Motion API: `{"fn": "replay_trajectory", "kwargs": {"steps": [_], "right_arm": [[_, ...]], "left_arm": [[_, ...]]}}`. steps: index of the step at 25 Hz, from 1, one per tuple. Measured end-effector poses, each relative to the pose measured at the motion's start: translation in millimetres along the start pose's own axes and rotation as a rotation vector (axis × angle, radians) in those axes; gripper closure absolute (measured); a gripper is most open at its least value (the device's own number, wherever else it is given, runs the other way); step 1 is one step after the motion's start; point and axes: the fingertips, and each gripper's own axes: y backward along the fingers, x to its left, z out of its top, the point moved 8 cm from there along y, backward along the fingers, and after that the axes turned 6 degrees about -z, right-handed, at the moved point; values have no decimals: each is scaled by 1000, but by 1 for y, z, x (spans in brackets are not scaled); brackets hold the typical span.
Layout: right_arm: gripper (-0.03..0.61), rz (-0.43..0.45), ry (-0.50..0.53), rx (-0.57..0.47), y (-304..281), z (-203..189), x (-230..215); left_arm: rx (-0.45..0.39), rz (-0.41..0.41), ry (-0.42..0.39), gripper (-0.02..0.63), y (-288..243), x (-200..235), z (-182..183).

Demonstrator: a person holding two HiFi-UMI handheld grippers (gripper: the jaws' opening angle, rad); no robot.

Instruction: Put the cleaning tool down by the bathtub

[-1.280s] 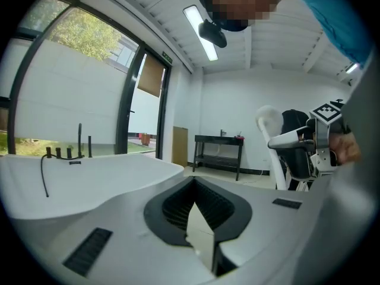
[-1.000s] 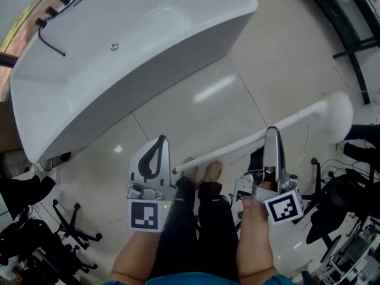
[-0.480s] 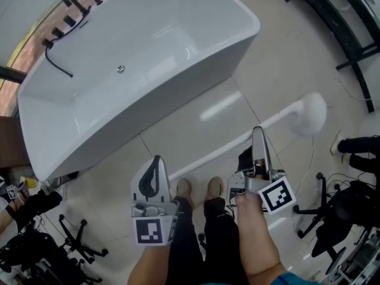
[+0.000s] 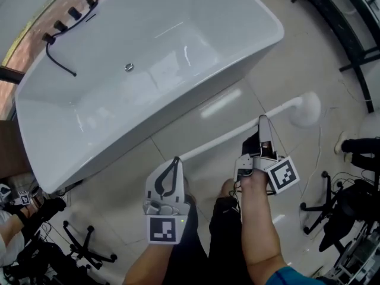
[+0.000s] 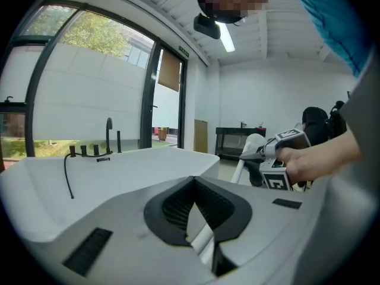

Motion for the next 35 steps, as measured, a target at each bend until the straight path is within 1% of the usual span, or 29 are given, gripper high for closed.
{"fn": "replay_trajectory", "kwargs": {"steps": [4,7,10,12,14,17,20,23,26,30,32,33,35], "right_arm": [[483,-71,20,36,-34,-50,-8],[484,-116,7,68,-64,-76,-31],[483,-182,-8,80,-89,-92,-70],[483,-218,-21,86,-106,-102,-98],[483,-236,-36,96,-124,-111,-125],[483,-265,-55,114,-150,-129,-163],[483,-303,-59,137,-170,-155,-194],[482,-341,-82,147,-183,-173,-221],[483,-366,-107,144,-194,-181,-243],[483,-369,-106,152,-217,-195,-272],[478,-371,-112,168,-232,-203,-289],[456,-375,-117,176,-237,-208,-297],[381,-378,-110,199,-249,-216,-309]], "left_arm": [[28,-15,-10,615,1,44,-17],[33,3,20,615,-8,63,-40],[62,-5,67,615,-15,70,-64],[85,-20,80,615,-23,71,-86],[93,-29,81,616,-37,70,-110],[96,-37,105,615,-61,70,-145],[138,-50,129,615,-79,77,-183],[170,-42,143,615,-98,84,-214],[157,-29,153,615,-113,90,-228],[159,-69,107,615,-125,95,-243],[170,-79,119,615,-128,96,-251],[175,-82,127,616,-129,96,-254],[175,-84,138,615,-131,97,-258]]}}
